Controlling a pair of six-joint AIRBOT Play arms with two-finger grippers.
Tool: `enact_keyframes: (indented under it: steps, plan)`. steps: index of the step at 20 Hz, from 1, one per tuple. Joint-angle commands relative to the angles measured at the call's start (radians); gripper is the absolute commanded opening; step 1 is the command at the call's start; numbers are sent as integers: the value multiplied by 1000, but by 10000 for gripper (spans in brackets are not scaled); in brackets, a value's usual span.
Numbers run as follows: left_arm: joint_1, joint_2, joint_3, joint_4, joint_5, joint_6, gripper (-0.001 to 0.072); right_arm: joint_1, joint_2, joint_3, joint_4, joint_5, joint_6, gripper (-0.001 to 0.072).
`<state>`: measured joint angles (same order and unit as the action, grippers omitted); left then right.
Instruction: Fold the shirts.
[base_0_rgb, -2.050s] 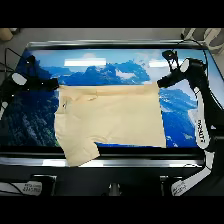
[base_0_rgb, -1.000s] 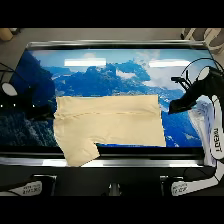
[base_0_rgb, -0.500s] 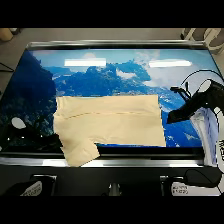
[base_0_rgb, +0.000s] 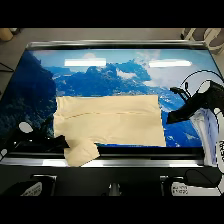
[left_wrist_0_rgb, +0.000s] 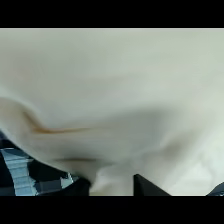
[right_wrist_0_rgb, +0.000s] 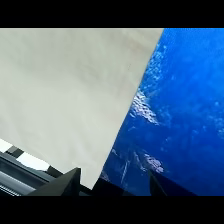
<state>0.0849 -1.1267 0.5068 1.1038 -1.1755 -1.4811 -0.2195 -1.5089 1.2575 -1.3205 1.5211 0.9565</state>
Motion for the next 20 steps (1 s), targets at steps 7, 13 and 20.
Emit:
enact_keyframes:
  steps: [7, 13, 20]
  plan:
    - [-5, 8, -4, 12, 43, 19, 27, 0, 83, -311, 101, -23, -42, 620]
    - [-5, 67, -4, -5, 43, 19, 27, 0, 86, -391, 100, -95, -41, 607]
    - [-5, 111, -4, -5, 42, 19, 27, 0, 86, -391, 60, -83, -35, 582]
